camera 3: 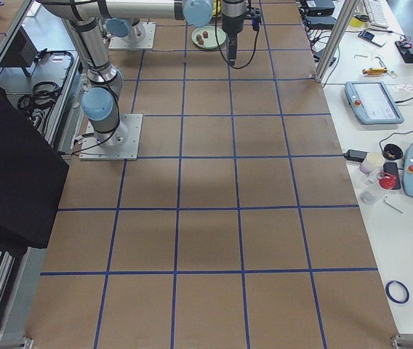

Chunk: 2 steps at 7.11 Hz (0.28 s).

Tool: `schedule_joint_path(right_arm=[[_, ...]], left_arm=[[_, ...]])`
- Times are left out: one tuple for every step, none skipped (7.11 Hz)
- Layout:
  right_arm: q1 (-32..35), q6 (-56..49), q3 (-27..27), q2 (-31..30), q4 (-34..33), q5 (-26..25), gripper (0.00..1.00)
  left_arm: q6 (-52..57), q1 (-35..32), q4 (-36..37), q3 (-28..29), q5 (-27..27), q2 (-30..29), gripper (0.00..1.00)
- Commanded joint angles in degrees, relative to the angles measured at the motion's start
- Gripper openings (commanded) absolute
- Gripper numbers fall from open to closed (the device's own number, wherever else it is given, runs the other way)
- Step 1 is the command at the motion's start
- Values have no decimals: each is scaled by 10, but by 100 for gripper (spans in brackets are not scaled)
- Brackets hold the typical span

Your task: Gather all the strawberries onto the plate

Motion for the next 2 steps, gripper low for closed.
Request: schedule_joint_path(right_arm=[[0, 0, 0, 0, 0, 1, 100], [0, 1, 0, 0, 0, 1, 100]], left_arm=[[3, 2, -1, 0, -1, 0, 100], [3, 2, -1, 0, -1, 0, 100]])
